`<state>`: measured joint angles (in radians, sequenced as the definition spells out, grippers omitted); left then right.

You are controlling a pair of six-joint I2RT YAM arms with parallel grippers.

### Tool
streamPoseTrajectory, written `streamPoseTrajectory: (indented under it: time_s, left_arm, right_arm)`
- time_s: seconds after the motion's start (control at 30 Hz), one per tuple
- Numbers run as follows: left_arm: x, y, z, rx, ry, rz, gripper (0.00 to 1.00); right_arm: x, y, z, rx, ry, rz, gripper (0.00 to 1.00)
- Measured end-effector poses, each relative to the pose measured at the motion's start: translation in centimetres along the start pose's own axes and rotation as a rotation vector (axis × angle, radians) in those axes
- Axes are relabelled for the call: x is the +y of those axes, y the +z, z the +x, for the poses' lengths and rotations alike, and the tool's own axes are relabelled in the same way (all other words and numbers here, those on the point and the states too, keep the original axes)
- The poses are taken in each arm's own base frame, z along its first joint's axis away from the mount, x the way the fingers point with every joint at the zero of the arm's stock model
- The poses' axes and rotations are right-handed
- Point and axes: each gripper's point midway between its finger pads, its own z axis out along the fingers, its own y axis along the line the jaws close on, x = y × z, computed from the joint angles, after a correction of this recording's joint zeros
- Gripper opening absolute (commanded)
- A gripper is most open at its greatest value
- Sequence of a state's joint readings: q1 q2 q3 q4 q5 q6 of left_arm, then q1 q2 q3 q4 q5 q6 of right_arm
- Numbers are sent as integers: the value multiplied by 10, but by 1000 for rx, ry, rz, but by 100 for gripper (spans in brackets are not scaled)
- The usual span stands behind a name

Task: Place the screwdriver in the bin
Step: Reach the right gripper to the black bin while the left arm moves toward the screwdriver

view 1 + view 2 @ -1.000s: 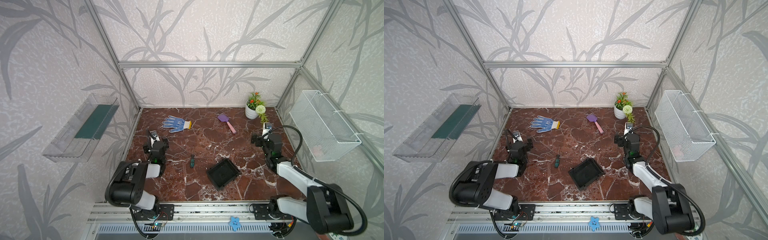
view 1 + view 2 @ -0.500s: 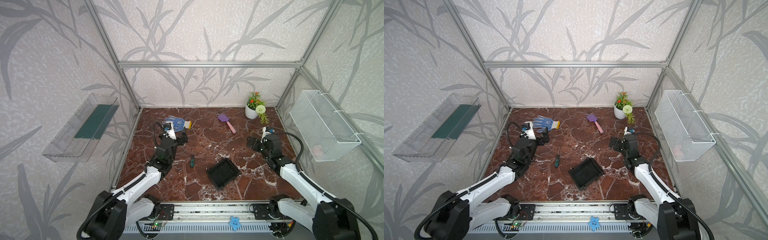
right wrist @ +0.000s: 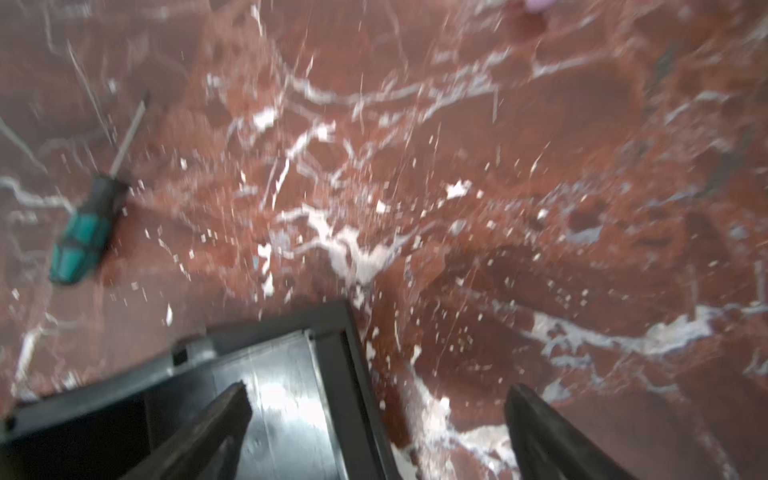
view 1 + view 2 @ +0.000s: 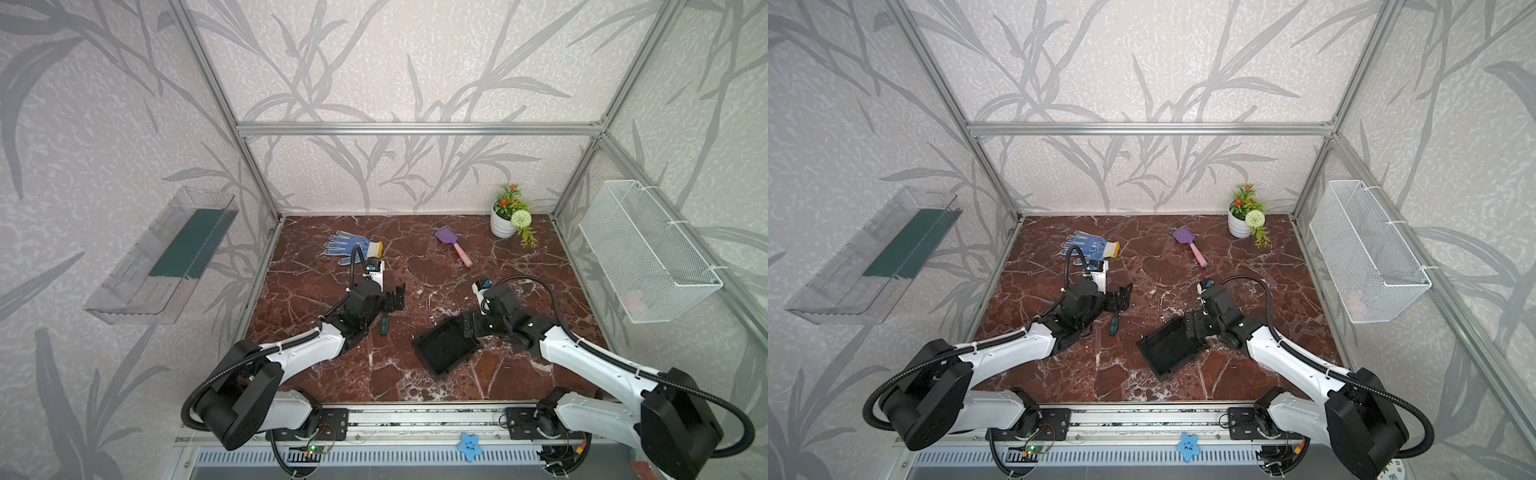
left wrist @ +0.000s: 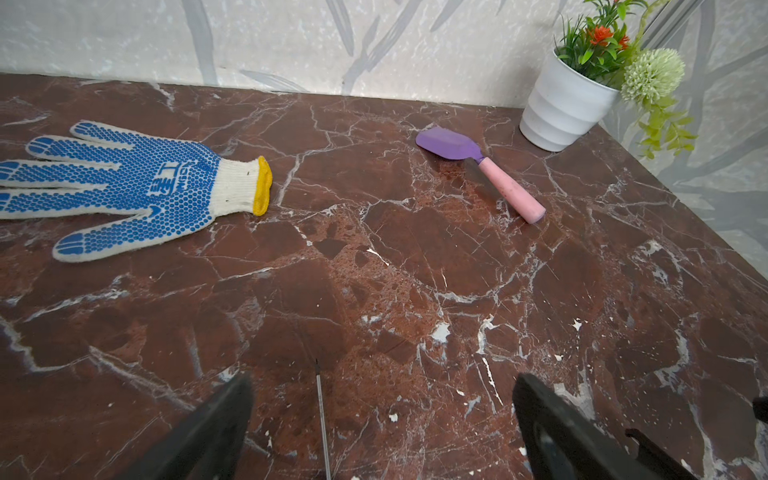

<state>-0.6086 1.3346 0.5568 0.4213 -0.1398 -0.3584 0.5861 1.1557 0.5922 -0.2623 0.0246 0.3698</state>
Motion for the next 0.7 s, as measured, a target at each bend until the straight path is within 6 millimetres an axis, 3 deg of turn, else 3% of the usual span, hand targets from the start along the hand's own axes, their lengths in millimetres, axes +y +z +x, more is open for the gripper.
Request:
streamPoseTrajectory:
  time_s: [0.23,0.4,0.57,0.7]
  left_arm:
    - [3,5,-8,13,-36,-41,99]
    - [18,6,-11,5,-123,-75,99]
    - [36,7,-6,13,-210,-107,99]
    - [38,7,-7,12,-263,-105,99]
  right_arm:
    - [1,17,26,110,-12,8,74]
    - [4,29,41,185,-38,23,59]
    - [-2,37,36,216,-27,89,37]
    - [-10,37,25,208,-14,162,25]
